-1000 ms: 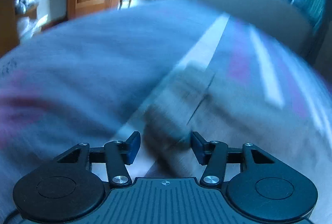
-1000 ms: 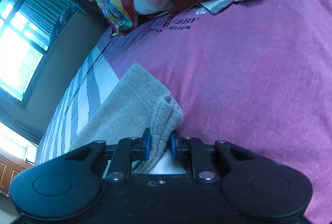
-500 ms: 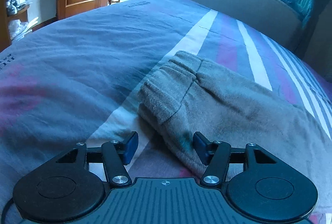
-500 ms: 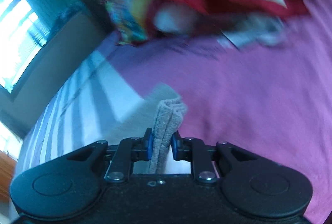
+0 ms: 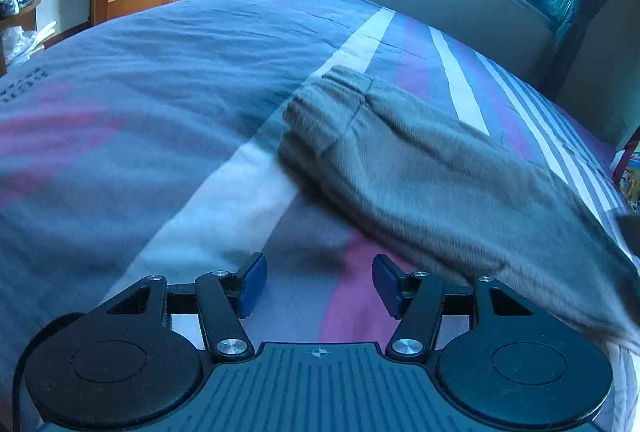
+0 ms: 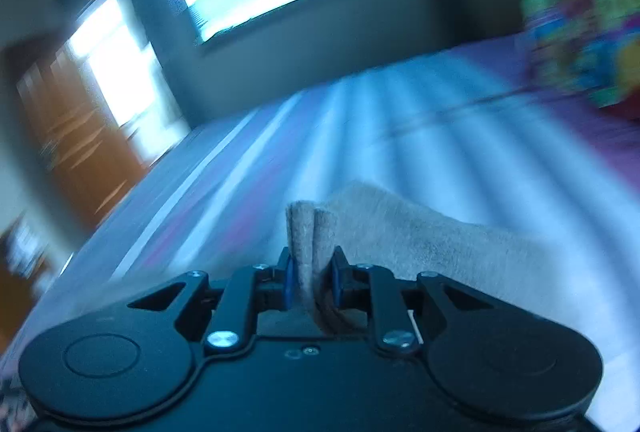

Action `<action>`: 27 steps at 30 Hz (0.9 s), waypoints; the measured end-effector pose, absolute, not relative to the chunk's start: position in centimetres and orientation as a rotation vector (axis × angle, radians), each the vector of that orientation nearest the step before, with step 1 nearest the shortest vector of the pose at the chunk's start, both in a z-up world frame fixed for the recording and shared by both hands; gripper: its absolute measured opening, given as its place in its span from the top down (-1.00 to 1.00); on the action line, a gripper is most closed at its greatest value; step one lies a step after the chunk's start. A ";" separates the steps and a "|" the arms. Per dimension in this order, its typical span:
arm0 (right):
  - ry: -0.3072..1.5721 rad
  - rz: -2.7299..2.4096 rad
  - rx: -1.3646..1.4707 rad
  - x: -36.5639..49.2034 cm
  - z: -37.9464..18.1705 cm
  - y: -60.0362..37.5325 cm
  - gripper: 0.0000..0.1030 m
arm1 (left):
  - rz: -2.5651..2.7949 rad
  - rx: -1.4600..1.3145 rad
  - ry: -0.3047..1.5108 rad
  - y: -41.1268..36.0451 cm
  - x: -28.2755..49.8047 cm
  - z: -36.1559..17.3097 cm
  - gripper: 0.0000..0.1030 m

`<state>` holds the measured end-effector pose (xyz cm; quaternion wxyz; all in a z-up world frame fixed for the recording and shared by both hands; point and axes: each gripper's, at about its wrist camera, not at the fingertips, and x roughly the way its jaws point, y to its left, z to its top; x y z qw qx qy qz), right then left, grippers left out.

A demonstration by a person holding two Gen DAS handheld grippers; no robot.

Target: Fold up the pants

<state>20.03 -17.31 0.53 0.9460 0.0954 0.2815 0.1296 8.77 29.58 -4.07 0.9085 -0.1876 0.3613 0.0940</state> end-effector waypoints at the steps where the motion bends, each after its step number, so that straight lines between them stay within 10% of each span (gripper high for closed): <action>1: 0.609 0.313 0.165 20.1 -0.8 -15.2 0.67 | 0.191 -0.383 0.745 29.5 8.3 -4.1 -0.14; 18: 0.663 0.409 -0.247 16.5 -6.7 -5.2 0.65 | 0.194 -0.351 0.720 27.9 5.3 -4.8 -0.15; 27: 0.670 0.512 -0.180 14.9 -7.9 -2.0 0.14 | 0.206 -0.330 0.724 26.2 4.8 -3.7 -0.33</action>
